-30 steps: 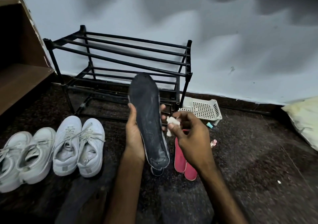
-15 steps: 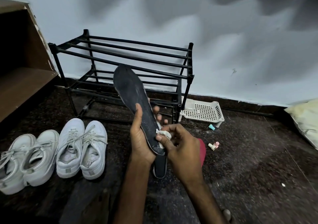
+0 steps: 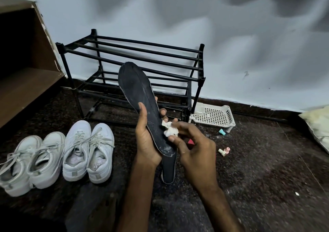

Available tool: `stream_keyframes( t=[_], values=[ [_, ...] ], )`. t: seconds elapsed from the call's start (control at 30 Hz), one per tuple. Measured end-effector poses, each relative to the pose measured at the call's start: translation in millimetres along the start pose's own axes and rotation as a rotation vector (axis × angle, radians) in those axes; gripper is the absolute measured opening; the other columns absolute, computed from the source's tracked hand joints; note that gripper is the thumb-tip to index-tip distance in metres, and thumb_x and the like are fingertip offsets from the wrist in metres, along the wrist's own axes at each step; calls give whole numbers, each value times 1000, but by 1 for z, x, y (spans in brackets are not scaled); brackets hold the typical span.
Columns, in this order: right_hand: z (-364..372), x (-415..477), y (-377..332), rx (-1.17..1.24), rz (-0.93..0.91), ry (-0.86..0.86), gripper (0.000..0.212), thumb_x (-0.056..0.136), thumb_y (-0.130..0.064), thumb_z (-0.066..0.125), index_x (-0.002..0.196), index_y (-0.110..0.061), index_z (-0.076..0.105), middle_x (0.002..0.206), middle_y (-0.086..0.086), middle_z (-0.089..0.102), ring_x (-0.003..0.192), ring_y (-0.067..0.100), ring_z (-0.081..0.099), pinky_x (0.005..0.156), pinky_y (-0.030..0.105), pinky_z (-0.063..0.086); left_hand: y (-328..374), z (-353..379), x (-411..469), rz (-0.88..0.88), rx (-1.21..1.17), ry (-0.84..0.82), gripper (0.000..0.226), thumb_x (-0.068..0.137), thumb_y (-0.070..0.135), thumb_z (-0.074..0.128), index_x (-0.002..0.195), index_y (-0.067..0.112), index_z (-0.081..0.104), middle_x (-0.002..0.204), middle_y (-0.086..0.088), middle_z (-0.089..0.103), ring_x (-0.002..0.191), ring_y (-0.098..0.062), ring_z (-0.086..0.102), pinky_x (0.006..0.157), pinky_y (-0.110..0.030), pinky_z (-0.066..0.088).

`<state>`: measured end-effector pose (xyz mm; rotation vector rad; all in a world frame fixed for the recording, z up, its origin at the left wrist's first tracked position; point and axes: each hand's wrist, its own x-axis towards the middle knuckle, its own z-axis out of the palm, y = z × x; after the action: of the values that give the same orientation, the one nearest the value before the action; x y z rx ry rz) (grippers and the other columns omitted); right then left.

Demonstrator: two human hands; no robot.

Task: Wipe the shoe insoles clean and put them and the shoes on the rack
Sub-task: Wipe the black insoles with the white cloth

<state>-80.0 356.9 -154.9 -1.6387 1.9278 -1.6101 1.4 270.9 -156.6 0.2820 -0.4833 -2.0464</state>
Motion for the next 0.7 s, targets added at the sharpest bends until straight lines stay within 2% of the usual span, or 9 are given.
stream_keyframes(
  t=[0.07,0.13,0.23,0.3,0.37,0.47,0.53,0.6,0.7],
  values=[
    [3,0,1,-60,-41,-36,28,78,1,77,97,-18,73,96,-20,69,91,0,67,81,19,55,0,-2,3,8,44,20,51,85,58,49,111,17,60,79,2,50,57,-11,58,83,-35,49],
    [5,1,2,-77,-53,-77,23,74,3,78,88,-15,73,92,-17,70,90,1,66,81,19,54,1,-6,4,28,80,20,64,84,59,53,131,15,54,80,1,49,61,-9,52,91,-38,45],
    [0,5,4,-37,14,-175,14,73,-6,83,81,-13,74,91,-12,72,88,-3,65,78,5,45,4,-13,8,42,103,39,80,83,59,55,146,11,41,81,2,48,66,-10,44,93,-40,44],
    [-3,5,3,2,59,-186,12,74,-7,82,81,-14,75,86,-13,73,83,-3,66,74,4,44,4,-16,10,32,85,46,80,83,60,57,145,11,42,81,2,48,67,-10,43,94,-41,44],
    [-4,6,1,30,97,-181,20,76,-3,79,86,-15,69,81,-11,70,74,2,64,68,7,45,1,-15,9,14,81,32,74,82,61,59,139,15,49,82,2,48,68,-11,44,91,-40,45],
    [-5,8,0,50,156,-264,37,75,-2,79,105,-20,65,85,-10,66,73,3,61,68,7,45,-3,-13,9,-10,111,11,57,85,65,51,117,18,61,79,3,49,64,-10,50,79,-38,49],
    [-5,9,0,-63,91,-302,31,76,-8,80,101,-23,69,90,-13,65,82,1,60,73,7,43,-1,-13,8,21,112,10,66,86,66,47,127,15,57,80,1,50,68,-12,52,93,-47,48],
    [-2,6,-2,-119,10,-305,21,76,-9,79,89,-22,69,89,-12,64,85,3,59,76,14,45,1,-15,8,33,106,1,76,83,70,46,135,16,51,82,1,52,74,-13,52,108,-55,37],
    [5,6,-7,-167,-53,-312,22,75,-3,73,80,-18,59,85,-8,60,79,11,57,72,31,50,2,-12,7,6,81,-13,83,81,77,40,136,16,50,79,0,53,80,-18,58,110,-54,32]
  ],
)
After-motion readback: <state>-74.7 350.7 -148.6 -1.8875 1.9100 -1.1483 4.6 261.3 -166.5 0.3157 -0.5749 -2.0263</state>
